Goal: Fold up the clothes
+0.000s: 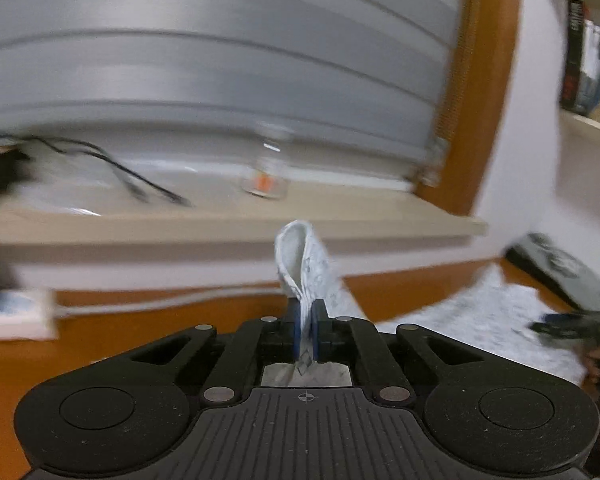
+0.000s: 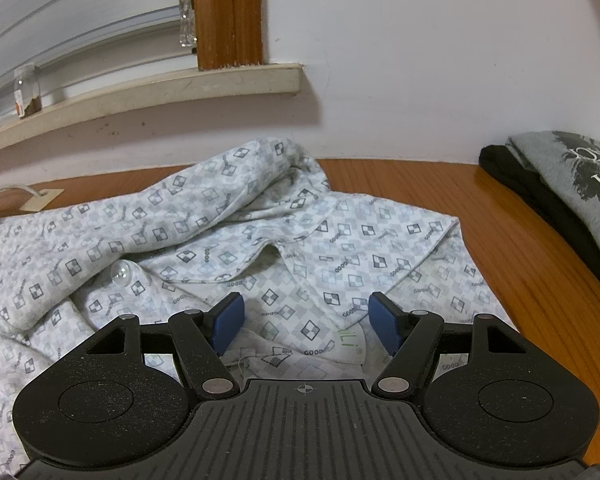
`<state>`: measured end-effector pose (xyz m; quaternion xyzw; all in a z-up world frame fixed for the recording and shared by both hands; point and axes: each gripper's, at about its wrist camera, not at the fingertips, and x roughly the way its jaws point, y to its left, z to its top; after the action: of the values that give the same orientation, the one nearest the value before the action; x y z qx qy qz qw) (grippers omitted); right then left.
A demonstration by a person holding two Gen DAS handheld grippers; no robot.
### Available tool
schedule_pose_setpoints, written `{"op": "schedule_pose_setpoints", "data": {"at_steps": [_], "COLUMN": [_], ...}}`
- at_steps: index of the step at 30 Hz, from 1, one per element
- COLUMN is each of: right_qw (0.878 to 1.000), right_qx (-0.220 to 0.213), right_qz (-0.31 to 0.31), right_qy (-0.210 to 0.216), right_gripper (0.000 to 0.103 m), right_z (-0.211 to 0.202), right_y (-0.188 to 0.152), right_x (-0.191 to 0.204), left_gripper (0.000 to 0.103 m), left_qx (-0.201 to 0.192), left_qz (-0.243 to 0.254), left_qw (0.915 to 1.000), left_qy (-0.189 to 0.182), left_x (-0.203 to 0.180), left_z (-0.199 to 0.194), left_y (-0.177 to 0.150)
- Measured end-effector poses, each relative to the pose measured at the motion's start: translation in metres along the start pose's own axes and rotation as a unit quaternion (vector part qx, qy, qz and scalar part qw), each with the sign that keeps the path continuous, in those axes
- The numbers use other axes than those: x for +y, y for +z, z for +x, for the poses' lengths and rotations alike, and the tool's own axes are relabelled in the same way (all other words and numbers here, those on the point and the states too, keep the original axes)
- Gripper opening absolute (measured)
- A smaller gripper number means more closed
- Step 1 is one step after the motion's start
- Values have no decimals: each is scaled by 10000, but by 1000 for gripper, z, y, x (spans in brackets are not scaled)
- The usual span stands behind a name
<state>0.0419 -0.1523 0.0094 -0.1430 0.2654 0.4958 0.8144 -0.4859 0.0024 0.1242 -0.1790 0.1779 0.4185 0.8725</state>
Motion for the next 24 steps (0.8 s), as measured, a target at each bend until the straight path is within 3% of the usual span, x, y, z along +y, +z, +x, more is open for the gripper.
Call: {"op": "schedule_pose_setpoints", "data": {"at_steps": [6,9,11,13,17,24], "right_qw": [10000,10000,10000,10000,10000,10000], "right_qx": [5,10,13,14,17,20], "right_qz": [11,-2,-9,-16,-14,-6], "right_qy": [11,0,-10,-15,-24,-24], "right_gripper": [68,69,69,69,69,69], "right_z": [1,0,0,0,0,0], "right_y": [0,0,0,0,1,1], "right_x": [-1,0,1,0,0,0], "left_gripper": [6,20,38,48,55,55], "left_qx": [701,950,920,826,694,940], "left_qz": [-165,-203,-167,-140,-80,-97], "left_qw": [9964,9936,9935,9941,9952,9945], "left_qy": [445,574,655,683,685,449], "left_x": [37,43,45,44,41,49], "left_z": [22,31,30,26,28,59], "left_y": [-35,-51,-54,-50,-40,-41]}}
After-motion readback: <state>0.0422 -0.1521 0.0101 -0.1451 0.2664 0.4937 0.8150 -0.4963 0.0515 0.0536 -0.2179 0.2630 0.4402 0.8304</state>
